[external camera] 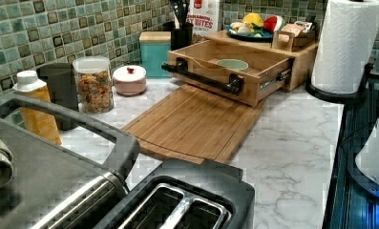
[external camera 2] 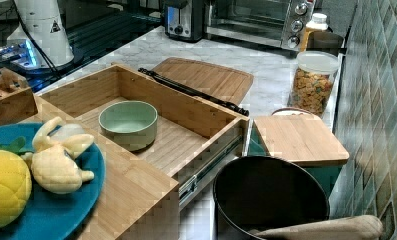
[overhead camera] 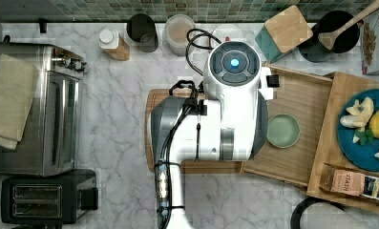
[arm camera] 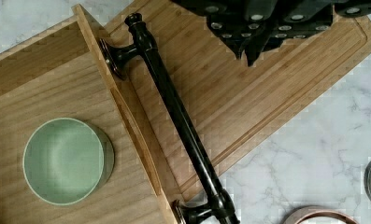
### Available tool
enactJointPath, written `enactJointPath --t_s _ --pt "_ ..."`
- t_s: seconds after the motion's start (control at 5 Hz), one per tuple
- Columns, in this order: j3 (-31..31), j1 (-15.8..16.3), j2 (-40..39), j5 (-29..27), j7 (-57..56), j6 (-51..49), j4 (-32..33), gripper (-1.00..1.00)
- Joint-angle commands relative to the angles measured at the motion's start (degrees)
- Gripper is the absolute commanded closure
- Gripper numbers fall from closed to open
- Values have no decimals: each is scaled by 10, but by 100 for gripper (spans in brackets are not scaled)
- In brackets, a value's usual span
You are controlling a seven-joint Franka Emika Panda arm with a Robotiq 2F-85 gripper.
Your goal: Close the drawer.
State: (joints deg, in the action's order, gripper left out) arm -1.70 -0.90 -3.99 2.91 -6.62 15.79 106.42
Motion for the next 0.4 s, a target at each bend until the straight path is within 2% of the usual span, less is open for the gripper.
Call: enactJointPath --t_s 0.2,0.4 --pt "0 -2 0 2 0 0 6 100" --pt "3 -4 -25 2 -101 4 -8 100"
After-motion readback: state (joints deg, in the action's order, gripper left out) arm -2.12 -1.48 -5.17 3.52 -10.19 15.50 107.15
